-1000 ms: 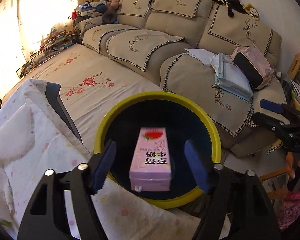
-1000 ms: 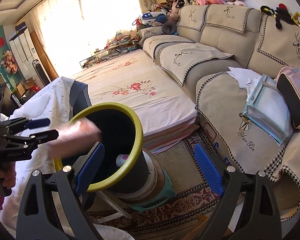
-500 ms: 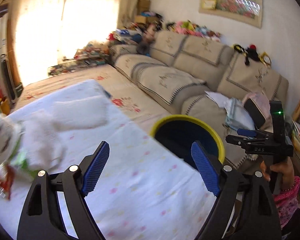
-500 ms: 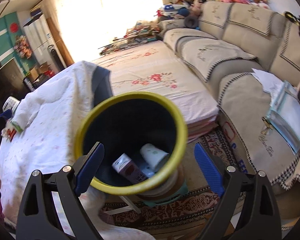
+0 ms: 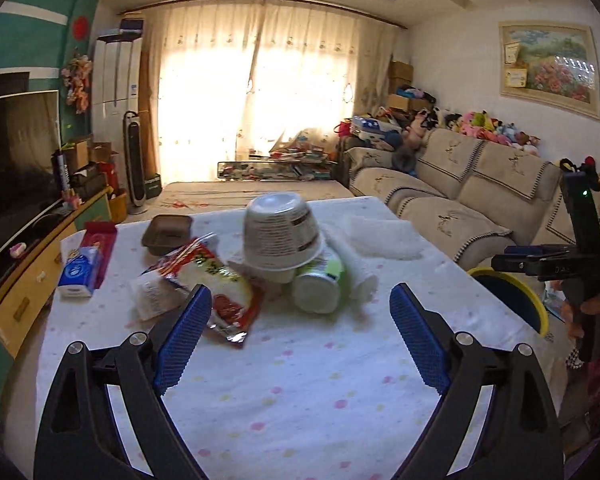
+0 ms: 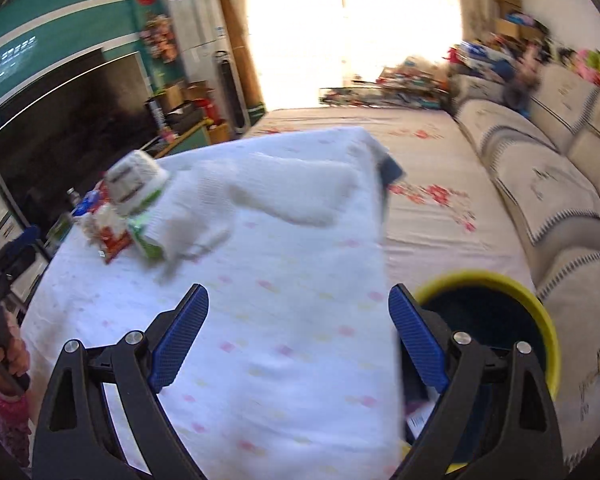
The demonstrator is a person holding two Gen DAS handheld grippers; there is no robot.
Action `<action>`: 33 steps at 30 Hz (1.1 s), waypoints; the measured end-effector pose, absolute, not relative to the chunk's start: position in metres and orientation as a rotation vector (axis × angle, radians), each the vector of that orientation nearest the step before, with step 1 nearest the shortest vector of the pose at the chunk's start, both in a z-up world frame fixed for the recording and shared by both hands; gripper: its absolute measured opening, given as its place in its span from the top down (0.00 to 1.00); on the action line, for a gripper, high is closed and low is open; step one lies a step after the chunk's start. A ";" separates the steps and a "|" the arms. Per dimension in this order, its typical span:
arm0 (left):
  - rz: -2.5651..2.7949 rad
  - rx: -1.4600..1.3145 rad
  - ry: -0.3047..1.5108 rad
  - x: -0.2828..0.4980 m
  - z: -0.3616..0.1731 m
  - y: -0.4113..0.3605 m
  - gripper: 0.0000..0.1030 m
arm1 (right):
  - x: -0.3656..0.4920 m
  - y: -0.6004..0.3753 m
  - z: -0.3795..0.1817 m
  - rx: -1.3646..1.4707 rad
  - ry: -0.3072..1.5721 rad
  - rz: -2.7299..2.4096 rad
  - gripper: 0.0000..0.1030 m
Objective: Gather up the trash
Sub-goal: 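Open the left tool over the bin, dropping the milk carton, then grasp the upturned white bowl with the right tool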
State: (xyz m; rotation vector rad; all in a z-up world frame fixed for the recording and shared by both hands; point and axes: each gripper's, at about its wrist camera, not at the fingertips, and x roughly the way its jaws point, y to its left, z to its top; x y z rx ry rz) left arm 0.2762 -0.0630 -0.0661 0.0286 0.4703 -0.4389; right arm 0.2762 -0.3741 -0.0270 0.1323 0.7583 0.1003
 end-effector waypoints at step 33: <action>-0.338 -0.119 0.486 0.278 -0.080 -0.008 0.11 | 0.437 -0.158 -0.028 -0.240 0.757 0.327 0.27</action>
